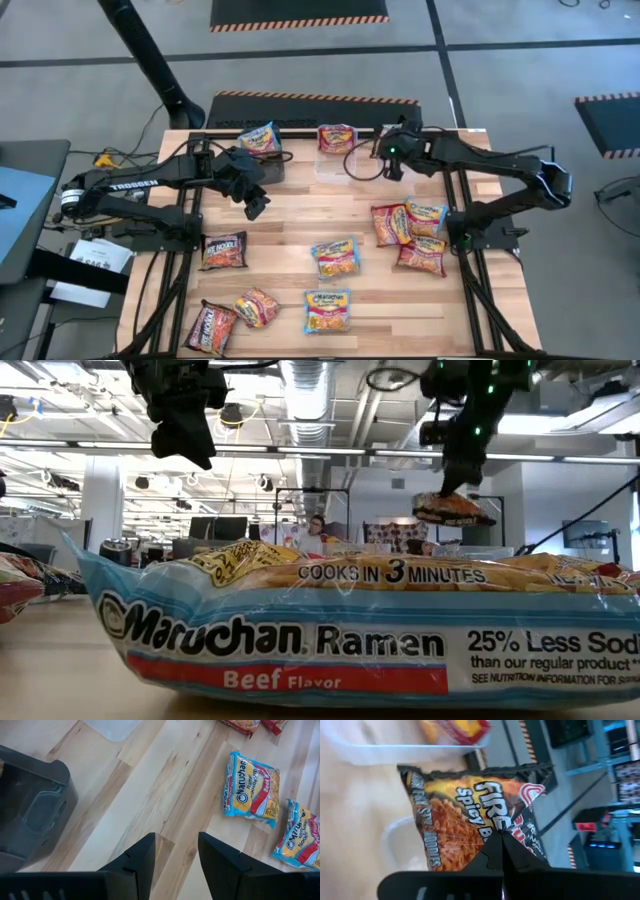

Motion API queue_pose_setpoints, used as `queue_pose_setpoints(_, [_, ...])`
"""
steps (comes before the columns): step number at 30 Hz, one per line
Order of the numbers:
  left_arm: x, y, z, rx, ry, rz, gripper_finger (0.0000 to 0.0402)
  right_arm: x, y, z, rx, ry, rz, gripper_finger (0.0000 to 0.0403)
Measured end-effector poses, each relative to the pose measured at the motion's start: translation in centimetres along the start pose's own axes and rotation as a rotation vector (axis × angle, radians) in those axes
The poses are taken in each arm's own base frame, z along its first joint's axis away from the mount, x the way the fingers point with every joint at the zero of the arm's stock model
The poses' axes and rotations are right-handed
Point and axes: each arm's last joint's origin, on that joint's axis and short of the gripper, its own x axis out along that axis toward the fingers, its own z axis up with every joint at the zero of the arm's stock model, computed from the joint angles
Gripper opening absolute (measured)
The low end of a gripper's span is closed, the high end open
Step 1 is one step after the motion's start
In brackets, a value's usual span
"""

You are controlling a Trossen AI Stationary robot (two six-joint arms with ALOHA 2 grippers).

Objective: Sort Maruchan noodles
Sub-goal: Put the black noodle pack into the right transparent bin

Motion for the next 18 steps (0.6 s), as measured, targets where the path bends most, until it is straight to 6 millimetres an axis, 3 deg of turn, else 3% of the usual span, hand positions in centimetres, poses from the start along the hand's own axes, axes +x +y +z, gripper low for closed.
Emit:
queue_pose_setpoints(8, [0.0, 0.0, 0.0, 0.001, -0.001, 0.003, 0.0136, 3.9, -1.3, -1.3, -0.087, 0.086, -0.019, 0.0003])
queue_pose_setpoints(18, [0.0, 0.1, 0.0, 0.001, -0.006, 0.017, 0.0136, 7.5, -0.9, -1.7, -0.180, 0.165, 0.014, 0.0003])
